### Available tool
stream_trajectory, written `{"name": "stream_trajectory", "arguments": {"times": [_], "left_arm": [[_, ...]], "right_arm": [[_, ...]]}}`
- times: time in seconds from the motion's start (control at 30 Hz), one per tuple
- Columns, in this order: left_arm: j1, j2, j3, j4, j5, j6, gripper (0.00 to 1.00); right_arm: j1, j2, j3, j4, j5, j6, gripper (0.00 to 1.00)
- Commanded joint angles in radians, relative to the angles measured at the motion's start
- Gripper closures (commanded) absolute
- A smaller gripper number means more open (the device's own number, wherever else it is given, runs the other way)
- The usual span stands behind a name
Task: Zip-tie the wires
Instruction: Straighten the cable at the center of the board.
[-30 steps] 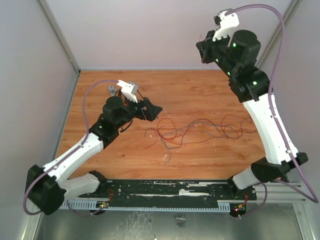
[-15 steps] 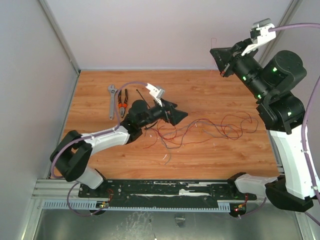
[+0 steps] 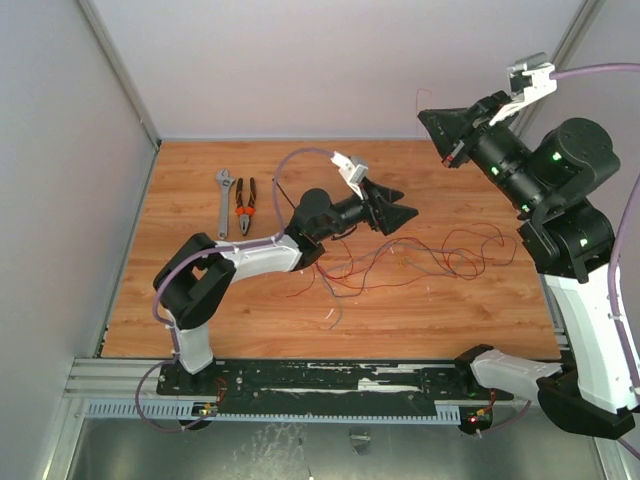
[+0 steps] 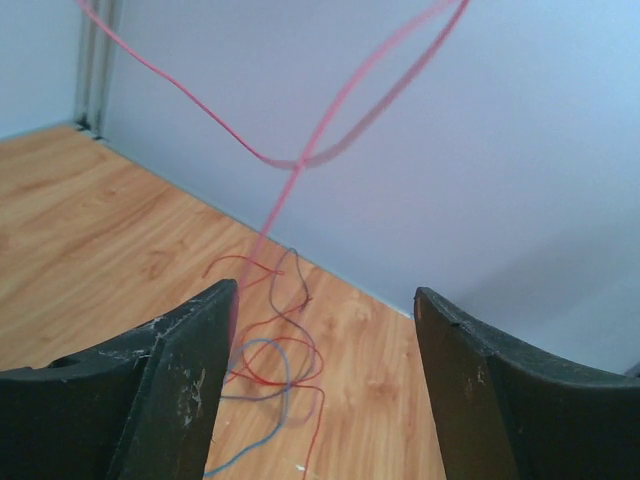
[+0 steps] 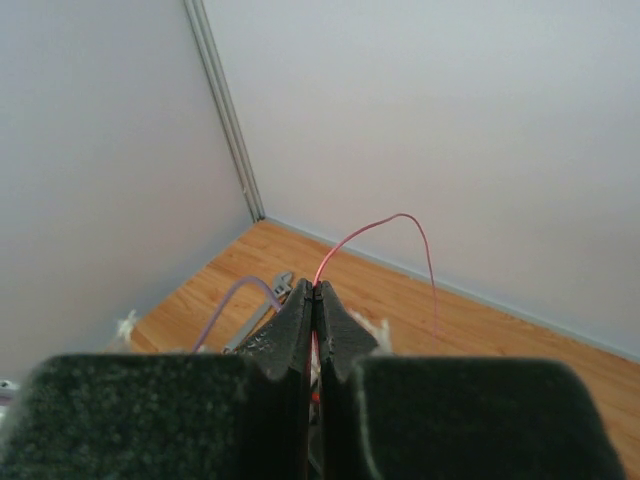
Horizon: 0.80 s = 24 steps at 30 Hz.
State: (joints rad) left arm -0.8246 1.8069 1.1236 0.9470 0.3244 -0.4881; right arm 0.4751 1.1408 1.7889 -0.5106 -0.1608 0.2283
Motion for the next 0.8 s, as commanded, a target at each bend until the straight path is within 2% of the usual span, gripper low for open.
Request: {"name": "stream_trajectory", "arguments": {"times": [0.0, 0.2, 0.37, 0.5, 0.6, 0.7, 0.77], "left_arm": [[-0.031, 0.047, 0.047, 0.072, 0.028, -0.016, 0.28], [-0.03, 0.051, 0.029, 0.062, 0.025, -0.006, 0.74], [-0.03, 0.006, -0.028, 0.006, 0.017, 0.031, 1.0], [-0.03, -0.053, -0.076, -0.088, 0.003, 0.074, 1.0], [-0.025, -0.114, -0.069, -0.227, -0.027, 0.135, 1.0], [-0.019, -0.162, 0.016, -0.446, -0.049, 0.219, 1.0], [-0.019, -0.158, 0.13, -0.591, -0.046, 0.27, 1.0]], "right_arm": [[-0.011, -0.039, -0.02, 0.068, -0.019, 0.035, 1.0], [-0.012, -0.058, -0.032, 0.066, 0.024, 0.021, 1.0], [-0.011, -0.059, -0.04, 0.004, 0.212, -0.047, 1.0], [-0.012, -0.054, -0.093, -0.042, 0.428, -0.144, 1.0], [-0.018, -0.029, -0.159, -0.128, 0.67, -0.213, 1.0], [-0.061, -0.02, -0.253, -0.192, 0.826, -0.231, 1.0], [-0.109, -0.036, -0.328, -0.195, 0.85, -0.235, 1.0]]}}
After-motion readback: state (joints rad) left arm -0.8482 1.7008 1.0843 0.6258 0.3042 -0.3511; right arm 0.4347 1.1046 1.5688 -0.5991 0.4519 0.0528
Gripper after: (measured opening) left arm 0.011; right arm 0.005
